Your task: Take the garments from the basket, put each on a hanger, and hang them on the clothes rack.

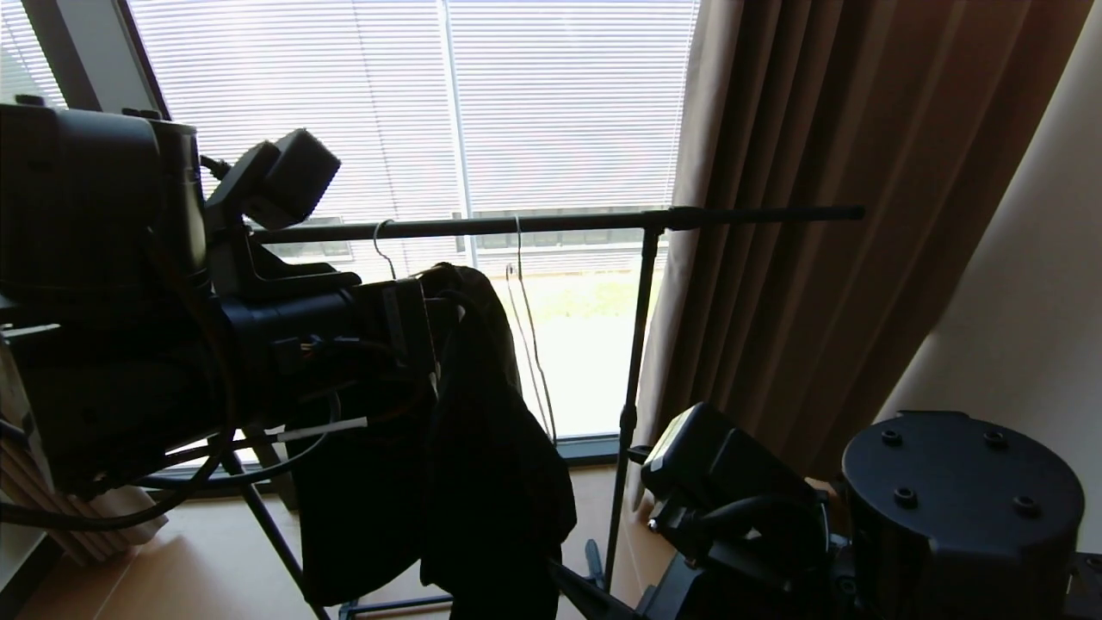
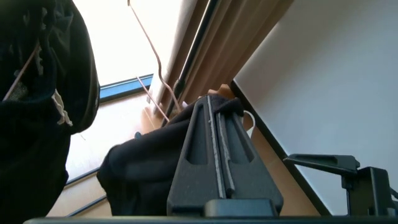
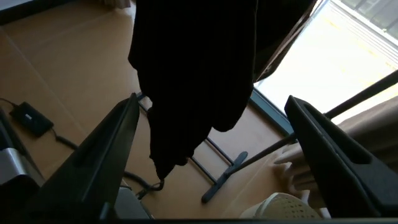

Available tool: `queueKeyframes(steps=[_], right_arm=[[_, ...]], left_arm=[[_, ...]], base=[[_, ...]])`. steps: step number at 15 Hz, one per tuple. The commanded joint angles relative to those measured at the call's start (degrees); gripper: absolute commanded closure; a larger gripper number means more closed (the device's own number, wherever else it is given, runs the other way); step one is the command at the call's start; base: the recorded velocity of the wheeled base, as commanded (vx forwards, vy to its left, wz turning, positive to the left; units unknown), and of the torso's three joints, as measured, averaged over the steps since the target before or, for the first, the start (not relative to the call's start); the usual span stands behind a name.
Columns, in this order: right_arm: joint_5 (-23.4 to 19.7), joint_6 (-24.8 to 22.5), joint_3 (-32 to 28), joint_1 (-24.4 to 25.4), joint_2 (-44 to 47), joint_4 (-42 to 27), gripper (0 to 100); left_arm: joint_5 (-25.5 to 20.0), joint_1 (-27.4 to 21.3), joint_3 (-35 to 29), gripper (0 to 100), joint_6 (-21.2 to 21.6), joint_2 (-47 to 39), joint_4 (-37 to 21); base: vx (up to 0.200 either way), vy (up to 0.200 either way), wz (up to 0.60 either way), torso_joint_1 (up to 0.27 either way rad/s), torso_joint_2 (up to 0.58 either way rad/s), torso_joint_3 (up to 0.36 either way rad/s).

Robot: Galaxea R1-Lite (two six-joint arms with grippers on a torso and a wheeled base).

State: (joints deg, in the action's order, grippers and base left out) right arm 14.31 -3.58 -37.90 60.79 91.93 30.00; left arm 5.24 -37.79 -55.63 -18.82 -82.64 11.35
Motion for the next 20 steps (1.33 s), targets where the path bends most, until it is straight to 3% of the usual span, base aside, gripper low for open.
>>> queueKeyframes(steps=[1, 4, 8, 16, 20], right_arm=[[-0.1, -0.4, -1.2, -0.1, 1.0, 0.2, 0], [0.0, -3.5, -8.5, -0.2, 2.5, -2.1, 0], [0.3, -4.1, -16.3, -2.3, 5.8, -4.3, 0], [1.5, -3.8, -23.4, -2.9, 11.4, -3.7, 0], [1.4, -3.8, -25.4, -5.6, 12.7, -4.0, 0]], left_arm=[[-0.1, -0.2, 0.4, 100, 0.0, 0.6, 0.0], [-0.1, -1.2, 2.2, 100, 0.0, 1.3, 0.0], [-0.1, -1.3, 3.0, 100, 0.0, 1.5, 0.1], [-0.1, -1.9, 3.2, 100, 0.0, 1.5, 0.1], [-0.1, -1.9, 3.2, 100, 0.1, 1.5, 0.1]], base=[[0.0, 0.0, 0.0, 0.0, 0.0, 0.0], [0.0, 0.0, 0.0, 0.0, 0.0, 0.0], [0.0, 0.0, 0.0, 0.0, 0.0, 0.0], [0.0, 0.0, 0.0, 0.0, 0.0, 0.0], [0.0, 0.0, 0.0, 0.0, 0.0, 0.0]])
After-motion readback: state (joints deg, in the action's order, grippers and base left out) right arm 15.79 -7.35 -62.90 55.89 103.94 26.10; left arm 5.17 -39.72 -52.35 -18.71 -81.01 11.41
